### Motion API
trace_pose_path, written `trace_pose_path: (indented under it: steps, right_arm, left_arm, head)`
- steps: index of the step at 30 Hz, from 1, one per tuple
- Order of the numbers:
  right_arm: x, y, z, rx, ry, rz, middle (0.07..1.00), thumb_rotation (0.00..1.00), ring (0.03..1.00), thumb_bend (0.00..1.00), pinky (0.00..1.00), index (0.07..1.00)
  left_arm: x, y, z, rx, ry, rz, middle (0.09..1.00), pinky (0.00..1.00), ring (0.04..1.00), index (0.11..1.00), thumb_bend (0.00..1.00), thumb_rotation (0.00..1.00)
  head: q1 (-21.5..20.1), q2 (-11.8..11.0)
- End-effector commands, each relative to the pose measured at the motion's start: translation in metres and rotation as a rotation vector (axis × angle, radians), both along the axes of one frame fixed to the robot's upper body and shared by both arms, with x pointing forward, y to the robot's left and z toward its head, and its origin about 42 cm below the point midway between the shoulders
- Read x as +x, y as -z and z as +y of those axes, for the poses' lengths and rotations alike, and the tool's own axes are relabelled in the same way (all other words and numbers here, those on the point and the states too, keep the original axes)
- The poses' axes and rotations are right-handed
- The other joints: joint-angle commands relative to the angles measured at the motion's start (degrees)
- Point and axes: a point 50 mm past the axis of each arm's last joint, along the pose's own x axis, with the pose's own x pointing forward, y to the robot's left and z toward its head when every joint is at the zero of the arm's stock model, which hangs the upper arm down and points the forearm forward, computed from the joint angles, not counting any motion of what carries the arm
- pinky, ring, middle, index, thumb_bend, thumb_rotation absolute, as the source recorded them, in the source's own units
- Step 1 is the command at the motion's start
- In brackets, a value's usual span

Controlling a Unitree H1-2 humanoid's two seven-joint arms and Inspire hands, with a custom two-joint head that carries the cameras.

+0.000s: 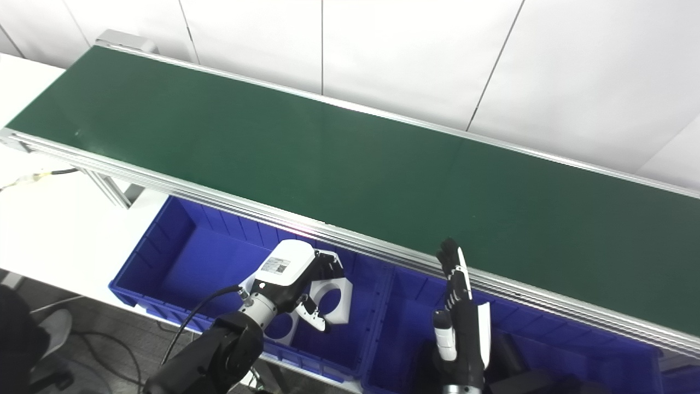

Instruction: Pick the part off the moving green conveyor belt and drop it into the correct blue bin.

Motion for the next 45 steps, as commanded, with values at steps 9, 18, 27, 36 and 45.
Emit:
trace_pose_path:
  steps: [9, 18, 27, 36, 45]
  right_arm:
    - [0.006, -0.013, 0.005, 0.035, -0.009, -0.074, 0.954, 0.98, 0.945, 0.85, 0.98, 0.962]
    - [0.006, -0.012, 0.005, 0.035, -0.008, -0.076, 0.956, 0.98, 0.944, 0.83, 0.98, 0.962]
    - [0.007, -0.007, -0.002, 0.037, -0.01, -0.07, 0.96, 0.98, 0.955, 0.84, 0.99, 0.963]
    - [0.007, 0.005, -0.028, -0.005, -0.012, -0.043, 0.979, 1.0, 0.959, 0.82, 1.0, 0.987]
    - [0.007, 0.024, -0.046, -0.025, 0.01, 0.023, 0.973, 0.98, 0.953, 0.84, 1.0, 0.973]
  left_arm:
    - [0.003, -0.013, 0.003, 0.062, 0.08, -0.036, 0.779, 0.7, 0.74, 0.741, 1.0, 0.52]
    - [0.004, -0.013, 0.004, 0.067, 0.091, -0.03, 0.793, 0.71, 0.752, 0.763, 1.0, 0.55]
    - [-0.003, -0.05, -0.01, -0.212, 0.101, -0.026, 0.773, 0.69, 0.739, 0.758, 1.0, 0.55]
    - [-0.025, -0.114, -0.052, -0.765, 0.201, 0.058, 0.753, 0.62, 0.718, 0.722, 0.95, 0.53]
    - [-0.024, -0.087, -0.075, -0.974, 0.11, -0.053, 0.835, 0.74, 0.814, 0.8, 0.87, 0.68]
  head:
    - [-0.19, -0.14]
    - [-0.23, -0.18]
    - [0.19, -1.03]
    - [1.82, -3.92]
    - [1.13, -7.64]
